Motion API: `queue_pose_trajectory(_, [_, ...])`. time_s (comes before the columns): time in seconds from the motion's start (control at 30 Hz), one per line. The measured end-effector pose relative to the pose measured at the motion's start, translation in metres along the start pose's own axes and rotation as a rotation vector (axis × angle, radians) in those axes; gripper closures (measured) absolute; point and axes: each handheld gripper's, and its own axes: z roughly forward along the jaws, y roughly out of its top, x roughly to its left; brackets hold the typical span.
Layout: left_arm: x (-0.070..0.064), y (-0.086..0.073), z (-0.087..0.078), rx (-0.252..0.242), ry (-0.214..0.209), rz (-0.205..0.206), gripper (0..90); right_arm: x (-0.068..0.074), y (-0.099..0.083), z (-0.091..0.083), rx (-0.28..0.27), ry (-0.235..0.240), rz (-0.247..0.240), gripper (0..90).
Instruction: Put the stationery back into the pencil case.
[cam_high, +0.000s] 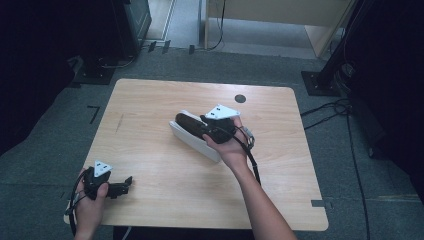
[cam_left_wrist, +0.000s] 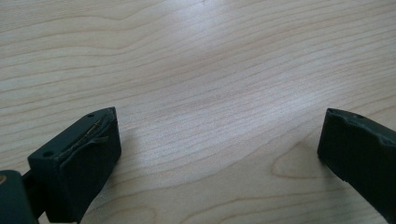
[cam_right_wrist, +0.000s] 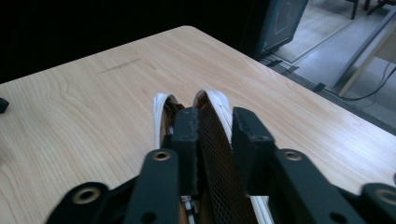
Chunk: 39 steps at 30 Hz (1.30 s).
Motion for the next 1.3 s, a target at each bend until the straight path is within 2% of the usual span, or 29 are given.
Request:
queue_pose_trajectory(0.17, [0.000,0.000,0.000,-0.001,0.001,-0.002,0.0,-0.005,-0.006,-0.012,-0.011,0.007,0.057,53.5])
queue_pose_trajectory(0.27, [0.000,0.000,0.000,-0.002,0.001,-0.002,0.0,-0.009,-0.010,-0.022,-0.014,-0.010,0.095,45.6])
queue_pose_trajectory(0.43, [0.000,0.000,0.000,-0.001,0.001,-0.001,0.0,-0.014,-0.018,-0.038,-0.019,-0.044,0.128,32.6])
queue_pose_trajectory(0.5, [0.000,0.000,0.000,-0.001,0.001,-0.001,0.0,-0.017,-0.021,-0.043,-0.010,-0.076,0.149,16.8])
queue_pose_trajectory(0.57, [0.000,0.000,0.000,-0.001,0.001,-0.001,0.0,-0.019,-0.023,-0.046,0.005,-0.105,0.167,8.1])
queue_pose_trajectory(0.6, [0.000,0.000,0.000,0.001,0.001,-0.001,0.0,-0.021,-0.025,-0.048,0.008,-0.116,0.178,0.8])
queue_pose_trajectory(0.87, [0.000,0.000,0.000,0.000,0.000,0.000,0.0,-0.031,-0.043,-0.062,0.003,-0.162,0.220,0.0])
queue_pose_trajectory(1.07, [0.000,0.000,0.000,-0.001,0.000,-0.002,0.0,-0.037,-0.059,-0.068,0.026,-0.194,0.247,0.0])
queue_pose_trajectory(1.3, [0.000,0.000,0.000,-0.001,0.000,-0.001,0.0,-0.043,-0.075,-0.076,0.047,-0.220,0.257,0.0])
